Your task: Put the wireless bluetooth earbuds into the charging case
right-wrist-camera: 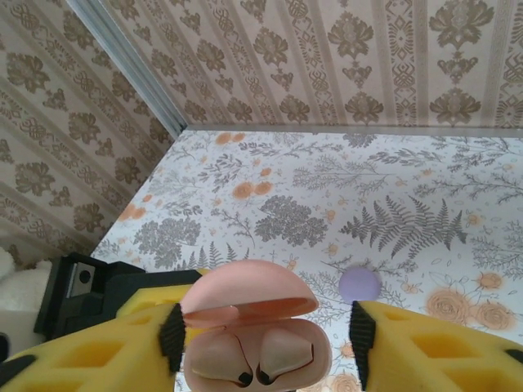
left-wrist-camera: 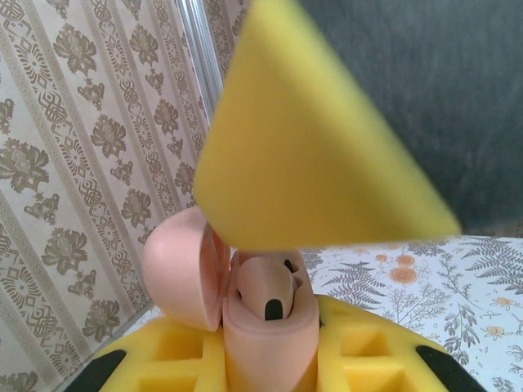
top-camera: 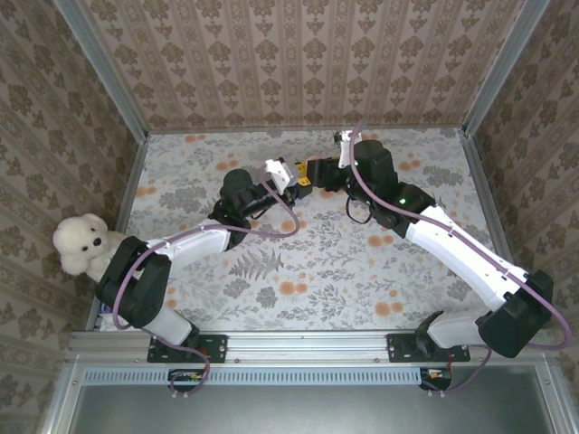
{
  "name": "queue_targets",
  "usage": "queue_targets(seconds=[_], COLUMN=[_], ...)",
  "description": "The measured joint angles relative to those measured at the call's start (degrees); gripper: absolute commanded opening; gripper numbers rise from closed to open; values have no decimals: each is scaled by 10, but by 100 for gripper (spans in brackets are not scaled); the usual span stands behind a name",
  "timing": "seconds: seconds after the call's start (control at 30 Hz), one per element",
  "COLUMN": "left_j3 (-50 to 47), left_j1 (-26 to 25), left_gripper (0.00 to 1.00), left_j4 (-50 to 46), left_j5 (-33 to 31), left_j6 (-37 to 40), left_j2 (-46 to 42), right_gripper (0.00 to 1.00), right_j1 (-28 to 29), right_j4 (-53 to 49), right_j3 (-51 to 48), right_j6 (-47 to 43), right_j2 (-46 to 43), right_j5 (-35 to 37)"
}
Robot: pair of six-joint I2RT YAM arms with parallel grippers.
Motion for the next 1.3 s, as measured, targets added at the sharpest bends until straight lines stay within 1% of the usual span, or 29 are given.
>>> queue_targets(seconds=[0.07, 0.17, 0.23, 0.33, 0.4, 0.5, 0.57, 0.7, 0.8, 0.9, 1.03, 1.13, 1.3], left_j3=[0, -1, -3, -9, -13, -17, -18, -18, -23, -24, -24, -24, -24], left_j1=[0, 0, 0, 0, 0, 0, 0, 0, -1, -4, -3, -5, -4], left_gripper=[0, 0, 0, 0, 0, 0, 0, 0, 0, 0, 0, 0, 0], left_j4=[3, 7, 9, 12, 12, 12, 12, 12, -1, -7, -8, -11, -11], left_j5=[0, 0, 0, 0, 0, 0, 0, 0, 5, 6, 2, 10, 15], left_j6=[0, 0, 0, 0, 0, 0, 0, 0, 0, 0, 0, 0, -3], left_j2=[0, 0, 0, 0, 0, 0, 0, 0, 1, 1, 2, 3, 5], right_gripper=[66, 67, 66, 66, 66, 65, 64, 58, 55, 54, 54, 54, 61], right_j1=[-3, -15, -26, -44, -57, -69, -73, -75, -76, -74, -72, -71, -73], right_j4=[-5, -24, -47, -100, -140, -192, -230, -300, -326, -335, -331, -318, -292], right_j3=[5, 24, 54, 127, 195, 271, 311, 363, 367, 357, 292, 245, 191], right_j6=[7, 17, 21, 23, 23, 20, 15, -1, -10, -12, -14, -10, 5], right_j2=[-7, -17, -16, 7, 46, 115, 166, 258, 283, 274, 217, 174, 125], right_j5=[2, 2, 2, -3, -19, -44, -59, -83, -96, -99, -101, -99, -82])
